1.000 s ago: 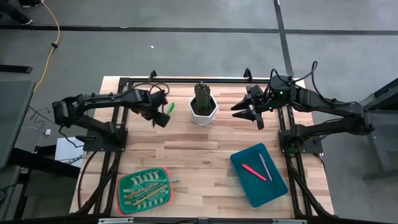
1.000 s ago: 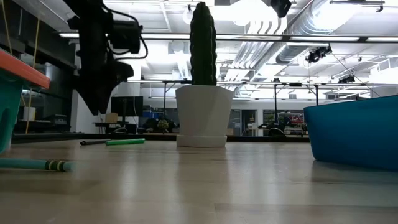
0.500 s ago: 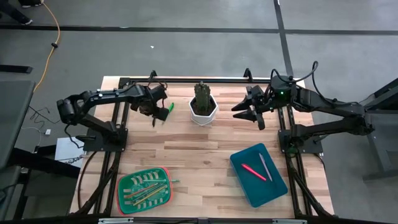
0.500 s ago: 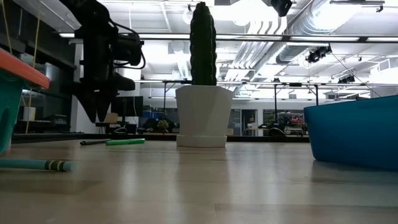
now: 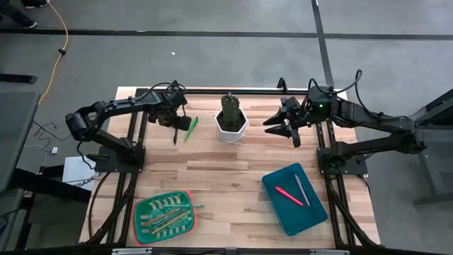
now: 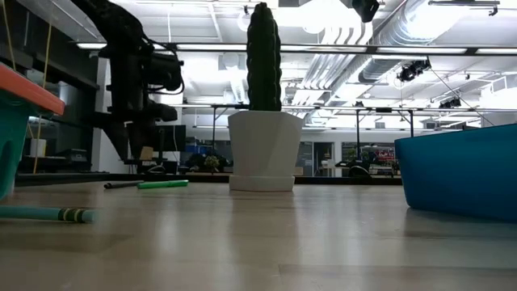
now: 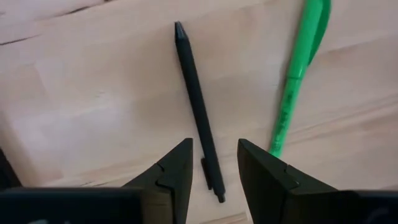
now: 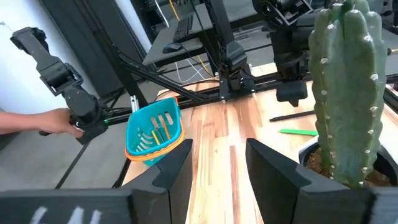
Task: Sort pens & pencils
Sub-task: Put the black pen into the blue bin
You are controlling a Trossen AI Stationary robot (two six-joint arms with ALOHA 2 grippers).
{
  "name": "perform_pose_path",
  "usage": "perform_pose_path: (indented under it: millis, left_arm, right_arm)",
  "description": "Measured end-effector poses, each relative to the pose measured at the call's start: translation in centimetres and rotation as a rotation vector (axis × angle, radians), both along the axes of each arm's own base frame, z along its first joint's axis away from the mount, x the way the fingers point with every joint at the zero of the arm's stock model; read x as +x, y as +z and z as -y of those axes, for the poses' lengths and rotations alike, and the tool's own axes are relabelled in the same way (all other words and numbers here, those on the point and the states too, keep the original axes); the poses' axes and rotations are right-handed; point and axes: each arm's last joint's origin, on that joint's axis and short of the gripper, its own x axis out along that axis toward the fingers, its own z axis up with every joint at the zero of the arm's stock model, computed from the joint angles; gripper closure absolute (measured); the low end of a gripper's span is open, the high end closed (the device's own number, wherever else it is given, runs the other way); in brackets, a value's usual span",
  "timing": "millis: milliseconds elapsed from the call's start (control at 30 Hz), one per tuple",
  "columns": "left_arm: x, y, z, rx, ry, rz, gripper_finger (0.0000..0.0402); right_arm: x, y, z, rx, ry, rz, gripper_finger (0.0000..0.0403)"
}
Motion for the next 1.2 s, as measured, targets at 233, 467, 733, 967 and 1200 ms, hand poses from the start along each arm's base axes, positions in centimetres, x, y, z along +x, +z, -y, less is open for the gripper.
perform_pose_path:
  millis: [233,467,733,967,1200]
  left_arm:
    - [0.4,-1.3,-0.3,-0.052,-0.033,-0.029,0.0287]
    - [0.5,-2.1,-0.5,-0.077,-0.046,-0.054,0.0287]
    - [0.7,-3.0,-0.7,-0.101,-0.054,-0.078,0.0286]
    - [0.8,-3.3,-0.8,-0.108,-0.059,-0.086,0.0287]
    - [0.9,-3.3,-0.9,-0.101,-0.056,-0.08,0.0287]
  right_arm:
    - [0.0,0.0,0.0,-0.001,-0.006,-0.001,0.0263]
    - [0.0,0.0,0.0,0.003,-0.007,-0.001,0.0263]
    - [0.0,0.0,0.0,0.003,-0.008,-0.001,0.0263]
    - [0.0,0.0,0.0,0.003,-0.008,-0.002,0.0263]
    - [0.0,0.0,0.0,0.003,-0.008,-0.002,0.0263]
